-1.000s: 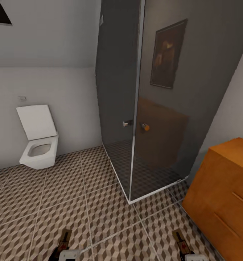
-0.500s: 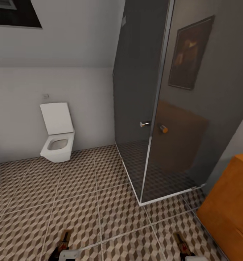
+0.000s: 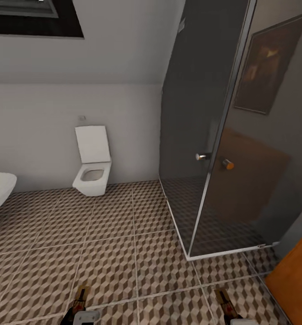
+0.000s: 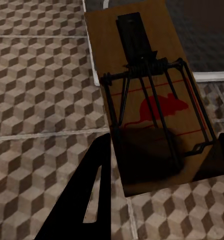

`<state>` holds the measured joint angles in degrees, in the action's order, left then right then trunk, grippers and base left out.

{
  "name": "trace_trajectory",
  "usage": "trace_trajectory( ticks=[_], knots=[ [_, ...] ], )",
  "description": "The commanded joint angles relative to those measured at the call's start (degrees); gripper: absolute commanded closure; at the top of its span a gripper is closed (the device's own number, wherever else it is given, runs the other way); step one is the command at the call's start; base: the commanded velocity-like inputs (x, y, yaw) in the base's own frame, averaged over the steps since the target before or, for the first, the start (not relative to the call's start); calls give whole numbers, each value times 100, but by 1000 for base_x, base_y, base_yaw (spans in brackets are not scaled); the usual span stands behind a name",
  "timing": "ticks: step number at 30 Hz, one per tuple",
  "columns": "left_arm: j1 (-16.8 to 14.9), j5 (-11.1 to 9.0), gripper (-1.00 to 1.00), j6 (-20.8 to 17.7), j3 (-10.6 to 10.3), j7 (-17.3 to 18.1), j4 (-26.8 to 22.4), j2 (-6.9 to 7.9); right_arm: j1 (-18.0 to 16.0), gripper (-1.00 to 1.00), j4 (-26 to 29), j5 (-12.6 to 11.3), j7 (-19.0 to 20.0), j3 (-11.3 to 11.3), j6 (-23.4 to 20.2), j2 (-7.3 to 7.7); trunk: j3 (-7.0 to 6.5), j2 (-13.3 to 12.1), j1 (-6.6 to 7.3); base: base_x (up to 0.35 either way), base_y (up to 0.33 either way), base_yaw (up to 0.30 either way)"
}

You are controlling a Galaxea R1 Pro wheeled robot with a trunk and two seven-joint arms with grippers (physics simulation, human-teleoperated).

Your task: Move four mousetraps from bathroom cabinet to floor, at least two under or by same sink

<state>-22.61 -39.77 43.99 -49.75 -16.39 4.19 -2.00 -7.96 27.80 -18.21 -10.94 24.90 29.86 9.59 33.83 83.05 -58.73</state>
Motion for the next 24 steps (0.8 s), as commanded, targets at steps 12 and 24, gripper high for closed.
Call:
trace_trajectory(
  ticks=[12,24],
  knots=[
    [-7,51,100,5,-34,-82,20,-11,-4,100,1,-42,-32,49,18,8,5,3,0,0,0,266],
    [-7,53,100,5,-34,-83,20,-11,-4,100,-2,-42,-31,50,17,8,5,3,0,0,0,266]
  ],
)
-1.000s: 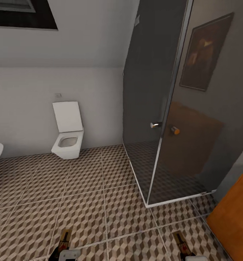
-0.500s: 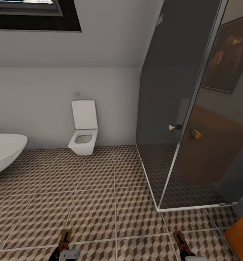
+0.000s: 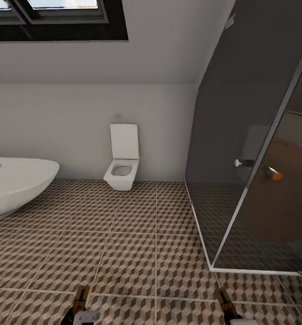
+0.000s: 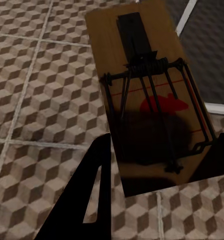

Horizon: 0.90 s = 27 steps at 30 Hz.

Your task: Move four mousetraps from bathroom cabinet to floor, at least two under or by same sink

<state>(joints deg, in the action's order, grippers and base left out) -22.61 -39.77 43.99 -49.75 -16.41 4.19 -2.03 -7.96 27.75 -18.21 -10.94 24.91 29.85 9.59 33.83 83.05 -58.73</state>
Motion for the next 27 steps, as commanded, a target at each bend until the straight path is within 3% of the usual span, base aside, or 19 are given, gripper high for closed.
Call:
trace_trajectory(
  ticks=[1,27],
  knots=[
    [-7,53,100,5,-35,-82,20,-8,-4,100,3,-42,-31,49,19,8,5,3,0,0,0,266],
    [-7,55,100,5,-35,-82,20,-8,-4,100,4,-42,-31,49,21,8,5,3,0,0,0,266]
  ],
)
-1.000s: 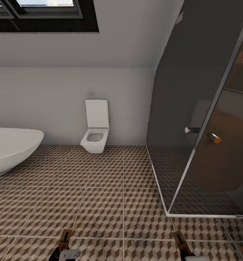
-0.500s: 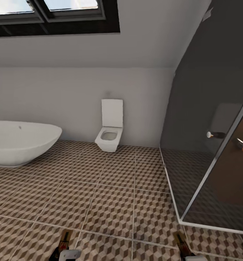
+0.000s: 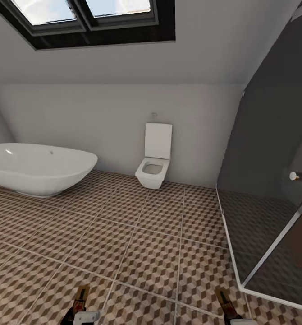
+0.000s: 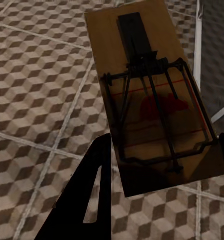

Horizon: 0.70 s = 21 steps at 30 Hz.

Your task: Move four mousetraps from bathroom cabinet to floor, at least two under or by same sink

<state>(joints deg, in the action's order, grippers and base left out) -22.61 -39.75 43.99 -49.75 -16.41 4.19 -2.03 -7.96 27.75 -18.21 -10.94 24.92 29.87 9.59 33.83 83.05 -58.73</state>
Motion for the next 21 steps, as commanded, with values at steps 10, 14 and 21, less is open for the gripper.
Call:
trace_trajectory(
  ticks=[10,14,21],
  knots=[
    [-7,49,100,5,-35,-81,20,-8,-4,100,4,-42,-31,48,18,8,5,3,0,0,0,266],
    [-7,48,100,5,-35,-81,20,-8,-4,100,3,-42,-31,48,18,8,5,3,0,0,0,266],
    [-7,51,100,2,-35,-81,20,-11,-4,100,4,-44,-31,48,18,8,5,3,0,0,0,266]
  ],
)
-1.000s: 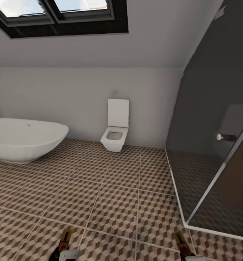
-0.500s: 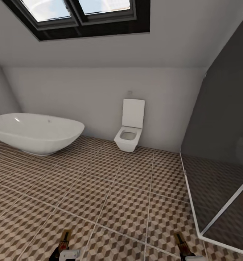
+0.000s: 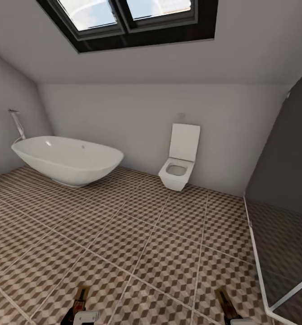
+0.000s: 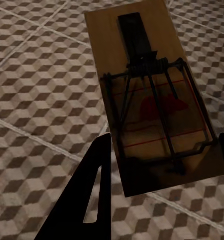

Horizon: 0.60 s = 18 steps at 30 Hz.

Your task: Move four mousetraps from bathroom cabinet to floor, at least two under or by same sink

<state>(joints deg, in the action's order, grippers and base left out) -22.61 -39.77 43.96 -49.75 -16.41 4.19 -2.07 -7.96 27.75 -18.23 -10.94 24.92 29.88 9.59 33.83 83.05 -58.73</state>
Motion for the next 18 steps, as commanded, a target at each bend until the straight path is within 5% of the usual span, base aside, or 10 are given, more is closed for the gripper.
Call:
trace_trajectory(
  ticks=[1,18],
  knots=[
    [-7,54,100,2,-35,-81,20,-6,-4,100,3,-41,-31,49,18,8,5,3,0,0,0,266],
    [-7,52,100,-1,-35,-79,20,-11,-4,100,2,-41,-31,49,18,8,-37,3,0,0,0,269]
  ],
)
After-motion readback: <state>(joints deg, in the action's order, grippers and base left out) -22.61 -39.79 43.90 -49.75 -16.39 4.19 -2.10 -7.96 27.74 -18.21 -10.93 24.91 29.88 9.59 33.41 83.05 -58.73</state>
